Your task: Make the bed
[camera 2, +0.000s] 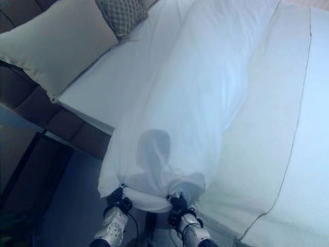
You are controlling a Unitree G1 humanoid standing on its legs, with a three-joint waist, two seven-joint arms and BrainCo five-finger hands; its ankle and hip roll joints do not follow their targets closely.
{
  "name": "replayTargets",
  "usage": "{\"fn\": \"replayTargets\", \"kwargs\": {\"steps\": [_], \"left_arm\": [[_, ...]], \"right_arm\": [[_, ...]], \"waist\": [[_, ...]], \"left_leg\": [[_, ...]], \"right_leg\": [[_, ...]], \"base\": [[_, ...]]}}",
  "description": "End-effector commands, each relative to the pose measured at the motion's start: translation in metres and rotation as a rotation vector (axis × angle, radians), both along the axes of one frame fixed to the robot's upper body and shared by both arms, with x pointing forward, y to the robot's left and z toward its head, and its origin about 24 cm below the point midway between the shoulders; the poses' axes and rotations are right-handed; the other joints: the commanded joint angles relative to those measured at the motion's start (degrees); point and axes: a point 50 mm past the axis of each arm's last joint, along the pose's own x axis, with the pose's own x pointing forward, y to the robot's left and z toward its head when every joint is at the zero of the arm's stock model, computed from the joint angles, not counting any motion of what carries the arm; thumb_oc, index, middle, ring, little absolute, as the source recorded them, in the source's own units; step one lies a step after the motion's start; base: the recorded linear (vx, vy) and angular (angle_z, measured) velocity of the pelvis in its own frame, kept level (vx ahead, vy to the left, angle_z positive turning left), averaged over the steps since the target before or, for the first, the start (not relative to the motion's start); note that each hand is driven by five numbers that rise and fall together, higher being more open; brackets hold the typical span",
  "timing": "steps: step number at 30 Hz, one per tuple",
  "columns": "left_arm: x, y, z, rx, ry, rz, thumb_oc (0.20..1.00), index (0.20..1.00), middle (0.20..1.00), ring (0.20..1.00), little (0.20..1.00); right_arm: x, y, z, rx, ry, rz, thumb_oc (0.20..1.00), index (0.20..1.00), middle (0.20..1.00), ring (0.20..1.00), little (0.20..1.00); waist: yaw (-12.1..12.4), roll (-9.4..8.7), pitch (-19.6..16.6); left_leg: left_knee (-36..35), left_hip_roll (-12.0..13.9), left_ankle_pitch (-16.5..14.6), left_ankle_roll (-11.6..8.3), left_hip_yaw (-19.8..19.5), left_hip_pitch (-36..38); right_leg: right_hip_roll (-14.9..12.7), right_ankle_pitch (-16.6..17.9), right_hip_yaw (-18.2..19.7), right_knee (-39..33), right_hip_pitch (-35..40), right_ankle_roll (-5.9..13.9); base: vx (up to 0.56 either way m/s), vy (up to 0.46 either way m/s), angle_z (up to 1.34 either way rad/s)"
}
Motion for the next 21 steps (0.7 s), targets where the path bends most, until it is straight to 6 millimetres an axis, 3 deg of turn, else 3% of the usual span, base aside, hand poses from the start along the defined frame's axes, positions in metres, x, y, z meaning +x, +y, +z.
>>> {"fn": "replayTargets", "kwargs": {"steps": [1,3,8,15,16,17,18,19,21], "left_arm": [[-0.008,0.095,0.021,0.281,-0.041,0.226,0.2,0.2,0.2,0.2,0.2],[-0.005,0.1,0.028,0.31,-0.067,0.235,0.2,0.2,0.2,0.2,0.2],[0.004,0.106,0.036,0.335,-0.084,0.243,0.2,0.2,0.2,0.2,0.2],[0.016,0.102,0.045,0.366,-0.097,0.215,0.2,0.2,0.2,0.2,0.2],[0.018,0.101,0.047,0.38,-0.1,0.204,0.2,0.2,0.2,0.2,0.2],[0.02,0.1,0.048,0.391,-0.099,0.189,0.2,0.2,0.2,0.2,0.2],[0.021,0.099,0.048,0.403,-0.095,0.179,0.539,0.539,0.539,0.539,0.539],[0.023,0.098,0.048,0.413,-0.089,0.168,1.0,1.0,1.0,1.0,1.0],[0.025,0.101,0.047,0.441,-0.061,0.161,1.0,1.0,1.0,1.0,1.0]], "right_arm": [[0.006,-0.029,0.005,-0.122,-0.095,0.034,0.2,0.2,0.2,0.2,0.2],[0.013,-0.018,0.023,-0.087,-0.196,0.124,0.2,0.2,0.2,0.2,0.2],[0.009,0.003,0.033,-0.098,-0.276,0.284,0.2,0.2,0.2,0.2,0.2],[-0.014,0.012,-0.004,-0.18,-0.096,0.321,0.2,0.2,0.2,0.2,0.2],[-0.017,0.014,-0.007,-0.197,-0.081,0.342,0.492,0.492,0.492,0.492,0.492],[-0.021,0.015,-0.013,-0.23,-0.06,0.37,1.0,1.0,1.0,1.0,1.0],[-0.02,0.016,-0.013,-0.258,-0.061,0.388,1.0,1.0,1.0,1.0,1.0],[-0.018,0.017,-0.013,-0.285,-0.07,0.41,1.0,1.0,1.0,1.0,1.0],[-0.011,0.02,-0.009,-0.405,-0.132,0.518,1.0,1.0,1.0,1.0,1.0]], "waist": [[1.15,-2.02,0.32],[0.88,-2.59,0.61],[0.17,-3.38,2.06],[0.33,-2.68,4.36],[0.37,-2.55,4.56],[0.41,-2.3,4.71],[0.45,-2.05,4.91],[0.45,-1.91,5.01],[0.46,-1.8,5.3]], "left_leg": [[-2.37,-4.55,0.87,-0.97,2.32,-2.45],[-2.37,-4.45,0.75,-0.96,2.83,-2.82],[-2.37,-4.53,0.71,-0.59,3.57,-3.69],[-2.37,-4.9,1.22,-0.56,3.74,-5.71],[-2.37,-5.02,1.34,-0.61,3.72,-6.04],[-2.37,-5.17,1.42,-0.63,3.67,-6.37],[-2.37,-5.27,1.48,-0.63,3.63,-6.63],[-2.37,-5.45,1.52,-0.58,3.64,-6.73],[-2.37,-5.59,1.52,-0.53,3.78,-6.89]], "right_leg": [[-0.43,0.23,1.25,0.21,-2.84,3.95],[-0.44,0.45,1.81,0.21,-3.41,4.1],[-0.38,1.07,3.36,0.21,-4.6,4.2],[-0.67,1.99,4.4,0.21,-6.83,4.46],[-0.76,2.06,4.35,0.21,-7.09,4.53],[-0.88,2.1,4.52,0.21,-7.34,4.6],[-1.0,2.13,4.57,0.21,-7.53,4.65],[-1.08,2.26,4.72,0.21,-7.58,4.68],[-1.26,2.42,4.99,0.21,-7.65,4.8]], "base": [[0.0,0.0,0.0],[0.01,0.013,-0.02],[0.0,0.032,-0.14],[-0.01,0.041,-0.08],[0.02,0.036,-0.02],[0.01,0.039,0.02],[0.02,0.038,0.05],[0.02,0.035,0.04],[0.01,0.035,0.03]]}}
